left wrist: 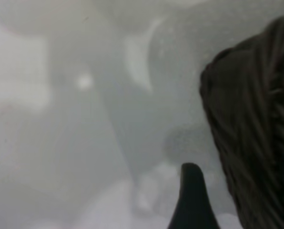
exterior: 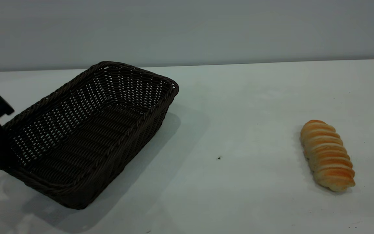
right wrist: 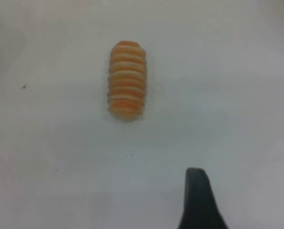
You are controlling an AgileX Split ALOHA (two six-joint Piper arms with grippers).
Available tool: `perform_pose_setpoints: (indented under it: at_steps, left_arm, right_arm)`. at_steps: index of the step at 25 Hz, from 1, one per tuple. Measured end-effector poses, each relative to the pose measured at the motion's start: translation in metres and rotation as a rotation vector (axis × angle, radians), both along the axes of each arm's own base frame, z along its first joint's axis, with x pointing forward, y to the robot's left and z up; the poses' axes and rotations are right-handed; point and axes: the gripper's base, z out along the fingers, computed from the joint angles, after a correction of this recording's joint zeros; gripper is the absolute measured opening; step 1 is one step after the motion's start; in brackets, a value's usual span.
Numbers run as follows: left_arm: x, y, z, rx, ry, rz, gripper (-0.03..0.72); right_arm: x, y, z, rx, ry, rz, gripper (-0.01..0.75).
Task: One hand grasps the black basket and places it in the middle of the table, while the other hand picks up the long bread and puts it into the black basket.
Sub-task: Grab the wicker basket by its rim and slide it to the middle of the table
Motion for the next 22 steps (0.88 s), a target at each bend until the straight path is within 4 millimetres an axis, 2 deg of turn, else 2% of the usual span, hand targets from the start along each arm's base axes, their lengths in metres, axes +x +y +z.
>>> perform_pose_setpoints:
  at_steps: [4, 7, 9, 14, 15, 22]
  left_arm:
    - [0.002, 0.001, -0.013, 0.009, 0.012, 0.013, 0.59]
    - [0.005, 0.002, -0.02, 0.016, 0.009, 0.019, 0.541]
    - [0.007, 0.002, -0.023, 0.02, 0.006, 0.021, 0.472]
    - [0.009, 0.003, -0.027, 0.021, -0.003, 0.038, 0.174]
    - [0.009, 0.003, -0.027, 0.019, -0.01, 0.046, 0.147]
    - [0.01, 0.003, -0.027, 0.052, -0.014, -0.042, 0.144]
  right_arm:
    - [0.0, 0.0, 0.0, 0.002, 0.0, 0.001, 0.476]
    - [0.0, 0.0, 0.0, 0.002, 0.0, 0.001, 0.476]
    - [0.0, 0.0, 0.0, 0.002, 0.0, 0.001, 0.473]
    - [0.0, 0.0, 0.0, 0.0, 0.0, 0.003, 0.442]
    - [0.0, 0.0, 0.0, 0.0, 0.0, 0.003, 0.433]
    - [0.0, 0.0, 0.0, -0.001, 0.001, 0.003, 0.397]
